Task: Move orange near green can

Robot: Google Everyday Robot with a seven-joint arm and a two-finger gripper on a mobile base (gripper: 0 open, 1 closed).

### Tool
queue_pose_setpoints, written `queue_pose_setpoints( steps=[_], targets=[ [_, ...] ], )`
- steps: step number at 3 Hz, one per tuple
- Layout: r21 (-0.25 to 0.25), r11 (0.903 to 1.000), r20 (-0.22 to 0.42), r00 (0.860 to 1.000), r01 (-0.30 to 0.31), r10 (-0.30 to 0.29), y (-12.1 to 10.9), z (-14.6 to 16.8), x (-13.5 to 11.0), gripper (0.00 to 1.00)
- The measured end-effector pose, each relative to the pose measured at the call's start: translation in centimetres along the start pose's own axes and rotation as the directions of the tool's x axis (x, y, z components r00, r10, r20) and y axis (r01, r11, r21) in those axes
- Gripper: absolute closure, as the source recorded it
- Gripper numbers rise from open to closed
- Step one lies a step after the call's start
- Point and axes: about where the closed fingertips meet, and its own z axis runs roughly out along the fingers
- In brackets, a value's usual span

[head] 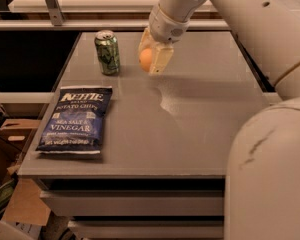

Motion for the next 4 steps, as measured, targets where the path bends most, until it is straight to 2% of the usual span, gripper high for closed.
queue_pose_setpoints(
  steps=[1,2,3,4],
  targets=[
    [-0.015,0.9999,0.078,0.997,-0.005,0.007,-2.0,2.6,-1.7,1.00],
    [-0.028,0.9996,0.130,0.992,-0.002,0.005,-4.0,4.7,-3.3,1.00],
    [-0.030,0.9996,0.149,0.989,0.002,0.002,-5.6,5.9,-4.0,1.00],
    [-0.026,0.9997,0.141,0.990,-0.004,0.008,-6.4,6.4,-3.8,1.00]
  ],
)
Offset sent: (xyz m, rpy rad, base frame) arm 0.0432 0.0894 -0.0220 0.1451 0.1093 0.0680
